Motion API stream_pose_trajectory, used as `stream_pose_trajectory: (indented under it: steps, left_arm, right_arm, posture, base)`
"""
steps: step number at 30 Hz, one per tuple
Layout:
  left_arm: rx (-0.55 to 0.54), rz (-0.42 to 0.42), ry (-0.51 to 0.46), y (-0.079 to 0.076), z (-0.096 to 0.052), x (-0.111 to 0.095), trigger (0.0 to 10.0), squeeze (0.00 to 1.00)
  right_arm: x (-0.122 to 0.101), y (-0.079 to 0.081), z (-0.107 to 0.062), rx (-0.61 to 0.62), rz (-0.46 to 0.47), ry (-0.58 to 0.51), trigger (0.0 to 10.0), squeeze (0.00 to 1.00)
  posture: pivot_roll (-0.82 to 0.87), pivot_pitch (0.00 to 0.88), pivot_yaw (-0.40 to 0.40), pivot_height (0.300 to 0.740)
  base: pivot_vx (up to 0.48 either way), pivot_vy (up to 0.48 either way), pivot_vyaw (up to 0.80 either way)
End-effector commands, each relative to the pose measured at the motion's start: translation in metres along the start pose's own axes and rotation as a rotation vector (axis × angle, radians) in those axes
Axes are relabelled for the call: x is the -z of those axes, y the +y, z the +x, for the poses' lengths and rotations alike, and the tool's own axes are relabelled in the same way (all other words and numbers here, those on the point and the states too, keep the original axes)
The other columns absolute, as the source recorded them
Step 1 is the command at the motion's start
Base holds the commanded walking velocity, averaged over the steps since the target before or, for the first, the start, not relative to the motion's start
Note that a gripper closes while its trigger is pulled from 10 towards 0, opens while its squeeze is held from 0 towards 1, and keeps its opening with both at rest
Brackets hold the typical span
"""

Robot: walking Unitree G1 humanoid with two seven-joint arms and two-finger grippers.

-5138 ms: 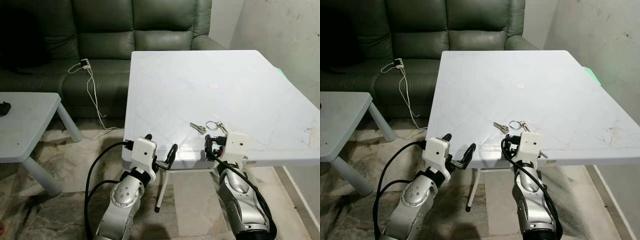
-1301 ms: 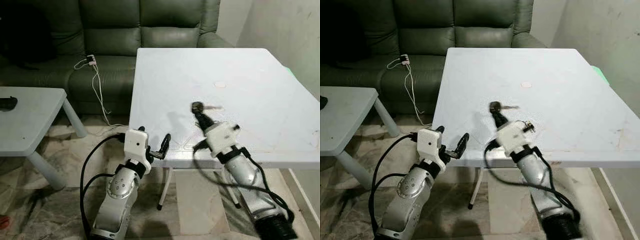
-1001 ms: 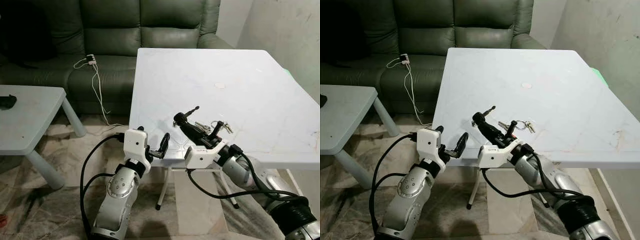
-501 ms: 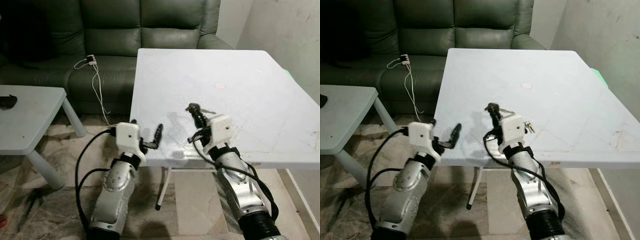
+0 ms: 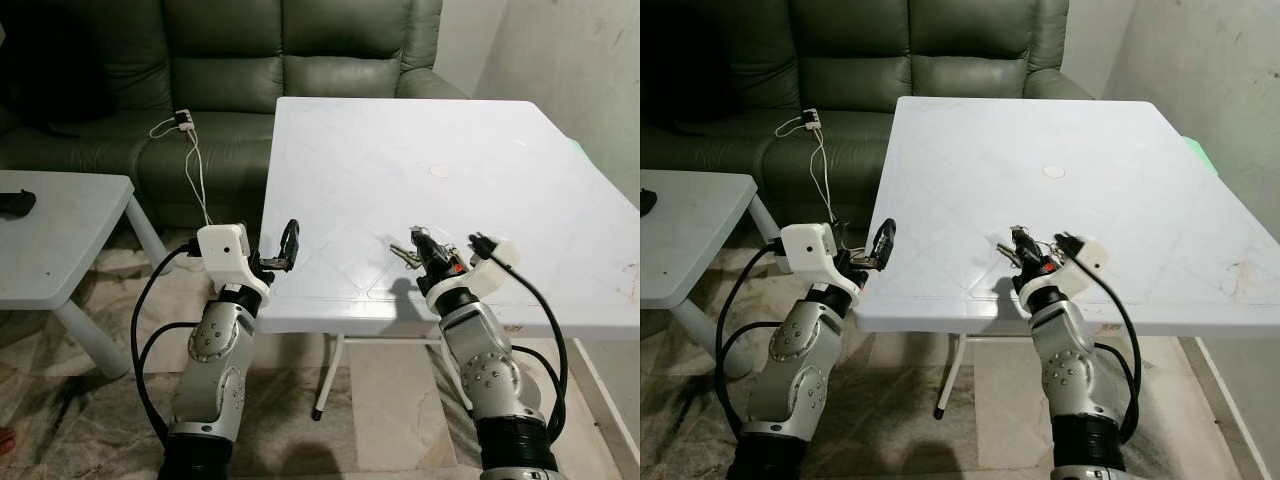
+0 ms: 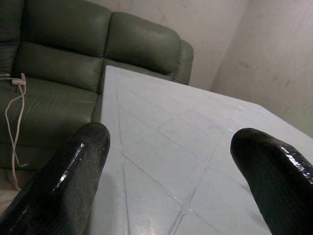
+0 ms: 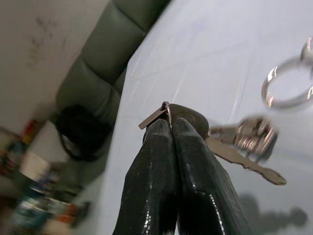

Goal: Hang keys on a hook

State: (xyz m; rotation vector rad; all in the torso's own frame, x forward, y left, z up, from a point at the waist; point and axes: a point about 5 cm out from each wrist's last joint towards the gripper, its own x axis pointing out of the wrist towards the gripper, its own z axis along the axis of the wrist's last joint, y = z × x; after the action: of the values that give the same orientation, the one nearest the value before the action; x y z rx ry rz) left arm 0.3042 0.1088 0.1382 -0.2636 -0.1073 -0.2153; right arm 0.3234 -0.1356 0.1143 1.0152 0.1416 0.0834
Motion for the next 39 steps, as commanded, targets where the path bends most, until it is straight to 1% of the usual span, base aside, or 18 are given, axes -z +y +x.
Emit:
stream_pose_trajectory:
  steps: [1,7,8,9,10,11,12,13,15,16,17,18,22,23,27,31,34,39]
  left_arm:
    - [0.001,-0.016,0.010,-0.003,0.002,0.001,10.0,0.00]
    - [-0.010,-0.033,0.011,-0.005,0.001,0.003,10.0,0.00]
    - [-0.016,-0.037,0.012,-0.005,0.001,0.003,10.0,0.00]
    - [-0.018,-0.040,0.011,-0.005,0.001,0.003,10.0,0.00]
    - [-0.019,-0.043,0.009,-0.005,0.001,0.003,10.0,0.00]
    - [-0.019,-0.043,0.010,-0.006,0.001,0.003,10.0,0.00]
    - [-0.019,-0.043,0.011,-0.006,0.001,0.003,10.0,0.00]
    - [-0.019,-0.045,0.010,-0.006,0.001,0.003,10.0,0.00]
    - [-0.019,-0.046,0.010,-0.006,0.001,0.003,10.0,0.00]
    - [-0.023,-0.049,0.011,-0.005,0.000,0.003,10.0,0.00]
    - [-0.025,-0.052,0.011,-0.005,0.000,0.003,10.0,0.00]
    - [-0.025,-0.053,0.012,-0.005,0.000,0.004,10.0,0.00]
    - [-0.022,-0.054,0.016,-0.006,0.000,0.005,10.0,0.00]
    - [-0.020,-0.055,0.016,-0.007,0.000,0.005,10.0,0.00]
    - [-0.014,-0.058,0.017,-0.009,0.001,0.005,10.0,0.00]
    - [-0.011,-0.063,0.016,-0.010,0.001,0.006,10.0,0.00]
    - [-0.011,-0.063,0.014,-0.011,0.002,0.005,10.0,0.00]
    - [-0.014,-0.066,0.007,-0.011,0.002,0.004,10.0,0.00]
  right_arm:
    - [0.000,0.004,0.002,0.028,0.141,0.014,10.0,0.00]
    - [0.011,-0.004,-0.003,0.105,0.225,0.094,10.0,0.00]
    - [0.016,-0.008,-0.004,0.103,-0.054,0.147,10.0,0.00]
    - [0.019,-0.009,-0.005,0.097,-0.083,0.161,10.0,0.00]
    - [0.022,-0.017,-0.008,0.145,0.037,0.185,10.0,0.00]
    - [0.029,-0.038,-0.011,0.269,-0.276,0.277,10.0,0.00]
    - [0.030,-0.044,-0.013,0.290,-0.385,0.295,10.0,0.00]
    - [0.031,-0.047,-0.014,0.286,-0.382,0.300,10.0,0.00]
    - [0.027,-0.033,-0.012,0.210,-0.173,0.246,10.0,0.00]
    - [0.015,-0.008,-0.008,0.066,-0.018,0.163,10.0,0.00]
    - [0.008,0.004,-0.008,-0.019,0.020,0.125,10.0,0.00]
    - [0.005,0.009,-0.008,-0.054,-0.025,0.112,10.0,0.00]
    - [0.010,0.015,-0.009,-0.141,-0.741,0.142,10.0,0.00]
    - [0.010,0.018,-0.010,-0.172,-0.764,0.138,10.0,0.00]
    - [0.008,0.022,-0.010,-0.193,-0.735,0.121,10.0,0.00]
    - [-0.006,0.029,-0.011,-0.202,-0.365,0.044,10.0,0.00]
    - [-0.015,0.033,-0.013,-0.233,-0.268,-0.022,10.0,0.00]
    - [-0.036,0.036,-0.013,-0.236,-0.426,-0.181,10.0,0.00]
  posture:
    - [0.01,0.000,-0.061,0.740]
    - [0.01,0.000,-0.068,0.740]
    - [0.01,0.000,-0.068,0.740]
    - [0.01,0.000,-0.071,0.740]
    - [0.01,0.000,-0.071,0.740]
    - [0.01,0.000,-0.072,0.740]
    - [0.01,0.000,-0.072,0.740]
    - [0.02,0.000,-0.073,0.740]
    - [0.02,0.000,-0.073,0.740]
    - [0.02,0.000,-0.072,0.740]
    - [0.01,0.000,-0.072,0.740]
    - [0.01,0.000,-0.071,0.740]
    - [0.01,0.000,-0.070,0.740]
    - [0.01,0.000,-0.070,0.740]
    - [0.01,0.000,-0.071,0.740]
    - [0.01,0.000,-0.075,0.740]
    - [0.01,0.000,-0.077,0.740]
    - [0.01,0.000,-0.077,0.740]
  base:
    - [0.000,0.000,0.00]
    - [0.000,0.000,0.00]
    - [0.000,0.000,0.00]
    - [0.000,0.000,0.00]
    - [0.000,0.000,0.00]
    - [0.000,0.000,0.00]
    - [0.000,0.000,0.00]
    - [0.000,0.000,0.00]
    - [0.000,0.000,0.00]
    - [0.000,0.000,0.00]
    - [0.000,0.000,0.00]
    - [0.000,0.000,0.00]
    - [0.000,0.000,0.00]
    - [0.000,0.000,0.00]
    - [0.000,0.000,0.00]
    - [0.000,0.000,0.00]
    - [0.000,0.000,0.00]
    - [0.000,0.000,0.00]
